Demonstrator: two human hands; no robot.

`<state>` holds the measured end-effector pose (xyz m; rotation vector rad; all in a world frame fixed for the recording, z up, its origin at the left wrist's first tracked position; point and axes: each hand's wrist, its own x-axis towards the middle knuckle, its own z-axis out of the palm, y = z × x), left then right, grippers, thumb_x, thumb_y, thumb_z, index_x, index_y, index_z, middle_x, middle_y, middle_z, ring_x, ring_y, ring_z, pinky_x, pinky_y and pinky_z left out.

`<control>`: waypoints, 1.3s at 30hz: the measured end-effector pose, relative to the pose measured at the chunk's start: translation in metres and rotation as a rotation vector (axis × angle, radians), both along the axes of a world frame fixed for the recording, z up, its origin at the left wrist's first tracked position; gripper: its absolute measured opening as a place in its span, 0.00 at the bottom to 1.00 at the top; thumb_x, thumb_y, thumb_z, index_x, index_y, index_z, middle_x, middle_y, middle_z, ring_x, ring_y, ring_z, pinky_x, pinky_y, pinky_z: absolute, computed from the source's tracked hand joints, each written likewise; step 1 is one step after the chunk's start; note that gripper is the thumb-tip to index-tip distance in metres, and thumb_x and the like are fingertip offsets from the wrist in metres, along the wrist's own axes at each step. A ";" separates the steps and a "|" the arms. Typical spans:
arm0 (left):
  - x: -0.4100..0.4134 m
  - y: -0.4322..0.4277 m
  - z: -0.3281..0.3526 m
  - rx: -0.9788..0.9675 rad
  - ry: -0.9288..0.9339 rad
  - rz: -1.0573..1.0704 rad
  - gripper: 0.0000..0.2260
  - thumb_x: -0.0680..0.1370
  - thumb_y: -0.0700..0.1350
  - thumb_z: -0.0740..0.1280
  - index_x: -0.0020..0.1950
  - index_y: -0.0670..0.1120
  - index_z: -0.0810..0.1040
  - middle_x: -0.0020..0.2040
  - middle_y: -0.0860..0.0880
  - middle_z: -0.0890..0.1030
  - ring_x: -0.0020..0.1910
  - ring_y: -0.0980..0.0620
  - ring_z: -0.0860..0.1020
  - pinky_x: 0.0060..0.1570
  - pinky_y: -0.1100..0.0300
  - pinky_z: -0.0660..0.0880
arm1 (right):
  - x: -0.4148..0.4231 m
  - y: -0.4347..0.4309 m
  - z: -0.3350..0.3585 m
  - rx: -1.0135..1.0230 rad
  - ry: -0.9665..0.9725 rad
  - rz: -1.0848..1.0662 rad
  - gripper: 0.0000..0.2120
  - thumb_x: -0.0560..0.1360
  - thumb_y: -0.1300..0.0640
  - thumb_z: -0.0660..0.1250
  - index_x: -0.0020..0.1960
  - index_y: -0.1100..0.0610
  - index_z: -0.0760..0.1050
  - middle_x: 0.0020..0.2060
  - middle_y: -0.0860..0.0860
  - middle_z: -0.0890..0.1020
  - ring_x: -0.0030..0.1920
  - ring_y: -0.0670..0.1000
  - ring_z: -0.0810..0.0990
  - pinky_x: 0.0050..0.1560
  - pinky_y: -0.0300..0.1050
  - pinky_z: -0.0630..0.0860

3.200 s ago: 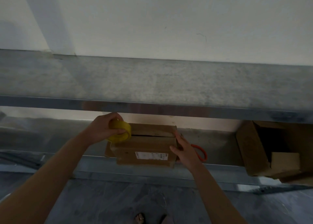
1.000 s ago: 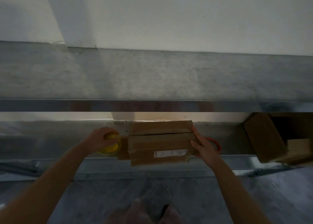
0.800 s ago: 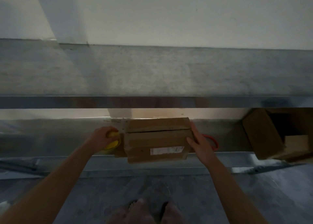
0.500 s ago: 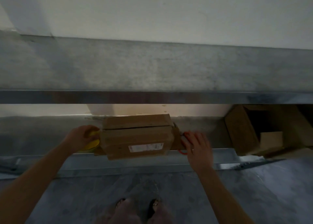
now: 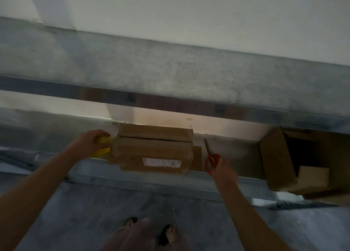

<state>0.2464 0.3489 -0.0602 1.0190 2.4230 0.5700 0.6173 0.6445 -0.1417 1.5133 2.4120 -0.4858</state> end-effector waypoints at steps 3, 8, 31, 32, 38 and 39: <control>-0.003 -0.004 0.006 0.010 0.021 -0.006 0.17 0.72 0.48 0.75 0.59 0.51 0.77 0.51 0.50 0.77 0.49 0.50 0.76 0.49 0.56 0.71 | 0.009 0.007 0.010 0.016 -0.046 -0.105 0.19 0.82 0.43 0.55 0.64 0.56 0.70 0.55 0.56 0.79 0.52 0.55 0.81 0.54 0.51 0.79; -0.014 -0.009 0.007 0.037 0.055 -0.072 0.14 0.72 0.51 0.74 0.56 0.54 0.78 0.51 0.52 0.77 0.49 0.52 0.75 0.47 0.58 0.70 | 0.026 -0.026 0.043 0.048 0.056 -0.277 0.17 0.81 0.51 0.63 0.66 0.55 0.65 0.52 0.57 0.81 0.51 0.58 0.81 0.54 0.50 0.78; -0.053 -0.010 0.017 0.232 -0.119 -0.359 0.15 0.70 0.46 0.77 0.54 0.45 0.80 0.53 0.50 0.77 0.52 0.52 0.73 0.50 0.62 0.67 | -0.186 -0.339 0.095 -0.203 0.417 -0.326 0.18 0.74 0.35 0.63 0.57 0.45 0.69 0.50 0.45 0.83 0.54 0.51 0.82 0.51 0.44 0.74; -0.053 -0.010 0.016 0.234 -0.124 -0.363 0.15 0.70 0.45 0.76 0.54 0.44 0.80 0.53 0.50 0.77 0.52 0.53 0.73 0.50 0.62 0.67 | -0.190 -0.337 0.092 -0.271 0.464 -0.366 0.19 0.75 0.34 0.63 0.57 0.46 0.70 0.50 0.46 0.83 0.54 0.51 0.82 0.53 0.45 0.75; -0.054 -0.010 0.011 0.228 -0.133 -0.411 0.15 0.71 0.47 0.75 0.55 0.46 0.78 0.52 0.52 0.77 0.51 0.53 0.73 0.48 0.61 0.67 | -0.202 -0.325 0.082 -0.610 0.753 -0.521 0.24 0.72 0.32 0.65 0.61 0.46 0.74 0.51 0.47 0.82 0.54 0.49 0.81 0.56 0.45 0.76; -0.055 -0.010 0.010 0.231 -0.128 -0.415 0.14 0.71 0.47 0.75 0.54 0.46 0.78 0.52 0.52 0.77 0.51 0.53 0.73 0.47 0.60 0.67 | -0.203 -0.323 0.081 -0.633 0.763 -0.525 0.24 0.72 0.31 0.65 0.60 0.45 0.74 0.49 0.46 0.81 0.53 0.49 0.80 0.56 0.45 0.76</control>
